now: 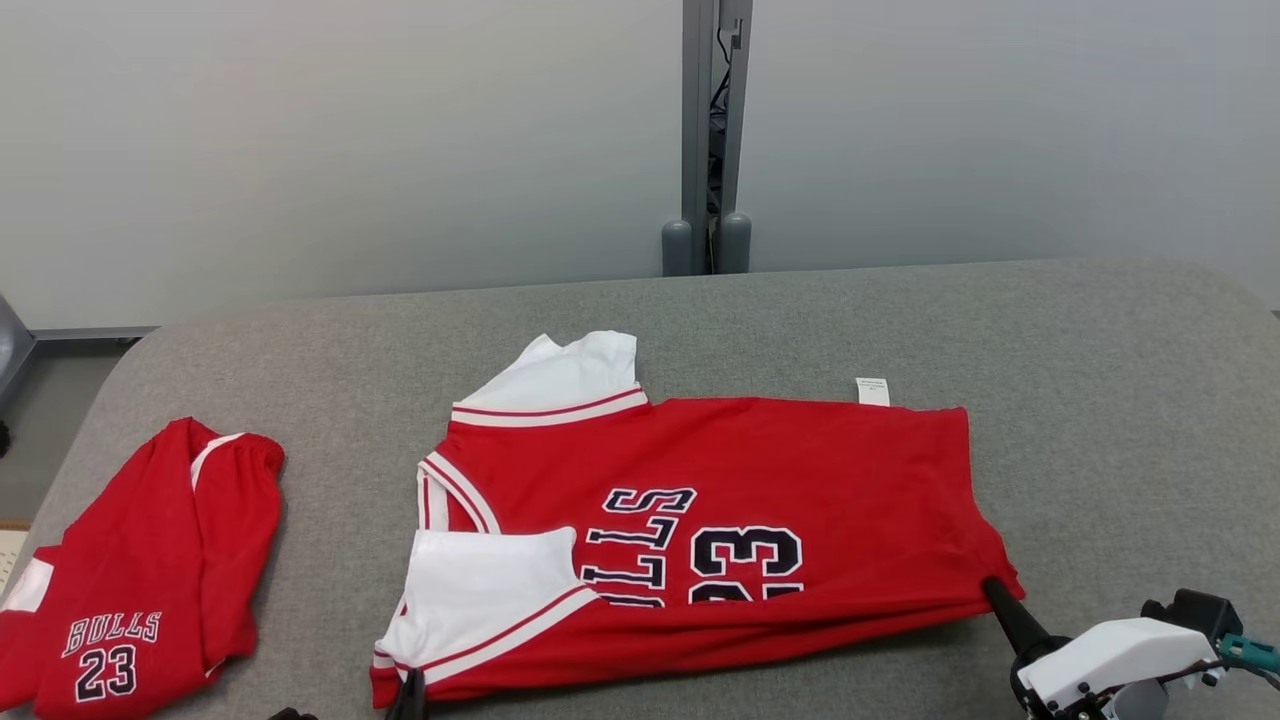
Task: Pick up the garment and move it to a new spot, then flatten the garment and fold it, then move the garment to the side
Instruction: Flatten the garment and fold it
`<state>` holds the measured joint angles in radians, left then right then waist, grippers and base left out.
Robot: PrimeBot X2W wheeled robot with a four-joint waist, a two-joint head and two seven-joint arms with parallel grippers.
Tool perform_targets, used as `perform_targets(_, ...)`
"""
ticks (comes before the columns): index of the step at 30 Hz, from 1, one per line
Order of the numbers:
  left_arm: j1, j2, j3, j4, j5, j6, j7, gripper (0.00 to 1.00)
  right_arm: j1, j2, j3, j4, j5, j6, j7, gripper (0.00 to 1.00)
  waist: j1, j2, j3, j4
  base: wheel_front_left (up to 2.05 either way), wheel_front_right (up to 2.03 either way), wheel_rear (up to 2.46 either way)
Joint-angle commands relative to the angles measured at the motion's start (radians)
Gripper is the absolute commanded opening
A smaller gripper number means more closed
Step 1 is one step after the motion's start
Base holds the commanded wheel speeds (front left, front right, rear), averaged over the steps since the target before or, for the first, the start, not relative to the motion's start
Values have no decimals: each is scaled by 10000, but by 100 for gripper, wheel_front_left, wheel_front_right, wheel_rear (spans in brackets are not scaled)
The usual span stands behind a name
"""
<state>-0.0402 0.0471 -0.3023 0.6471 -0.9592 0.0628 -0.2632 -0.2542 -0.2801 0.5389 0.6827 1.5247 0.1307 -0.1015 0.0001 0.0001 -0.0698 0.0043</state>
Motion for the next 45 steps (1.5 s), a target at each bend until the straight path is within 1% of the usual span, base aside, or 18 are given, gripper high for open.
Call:
perform_targets(1, 158, 63, 86, -152, 59, 86, -8, 0, 132, -128, -13, -84, 92, 2, 43, 0, -1, -1, -40, 6, 0, 0, 0)
perform_targets(6, 558, 62, 45, -633, 201, 203, -8, 0, 370, -310, 55, -76, 161, 2, 312, 0, -1, -1, -121, 66, 0, 0, 0)
perform_targets(12, 1123, 63, -98, -1122, 371, 364, -8, 0, 621, -423, 166, 322, 188, 2, 631, 0, -1, -1, -185, 134, 0, 0, 0)
perform_targets(20, 1568, 57, -291, -1536, 434, 520, -8, 0, 866, -609, 283, 47, 116, 2, 821, 0, -1, -1, -234, 190, 0, 0, 0)
perform_targets(29, 1221, 57, -323, -1527, 306, 649, -8, 0, 531, -497, 293, 172, -41, 2, 649, 0, -1, -1, -108, 122, 0, 0, 0)
perform_targets(30, 1177, 57, -321, -1483, 326, 662, -7, 6, 508, -478, 293, 205, -61, 2, 636, 0, -1, -1, -98, 118, 0, 0, 0)
perform_targets(31, 1122, 60, -318, -1455, 346, 674, -8, 22, 470, -455, 279, 245, -74, 2, 616, 0, -1, -1, -89, 116, 0, 0, 0)
perform_targets(32, 1122, 60, -318, -1455, 346, 674, -8, 22, 470, -455, 279, 245, -74, 2, 616, 0, -1, -1, -89, 116, 0, 0, 0)
perform_targets(33, 1069, 59, -298, -1425, 384, 707, -8, 64, 436, -435, 243, 316, -68, 2, 543, 0, -1, -1, -82, 118, 0, 0, 0)
perform_targets(34, 1043, 60, -274, -1394, 390, 721, -8, 100, 394, -421, 217, 360, -92, 2, 490, 31, -1, -1, -80, 122, 0, 0, 0)
perform_targets(35, 1039, 57, -277, -1362, 383, 755, -8, 100, 363, -391, 208, 381, -116, 2, 442, 93, -1, -1, -81, 125, 0, 0, 0)
perform_targets(36, 1017, 59, -265, -1326, 399, 790, -8, 100, 357, -361, 205, 406, -110, 2, 446, 100, -1, -1, -84, 127, 0, 0, 0)
perform_targets(42, 1000, 60, -51, -1310, 520, 880, -8, 100, 381, -473, 126, 473, -145, 2, 222, 100, -1, -1, -149, 115, 0, 0, 0)
perform_targets(45, 965, 56, 181, -1498, 847, 917, -8, 100, 355, -556, 80, 431, -224, 2, 64, 100, -1, -1, -184, 93, 0, 0, 0)
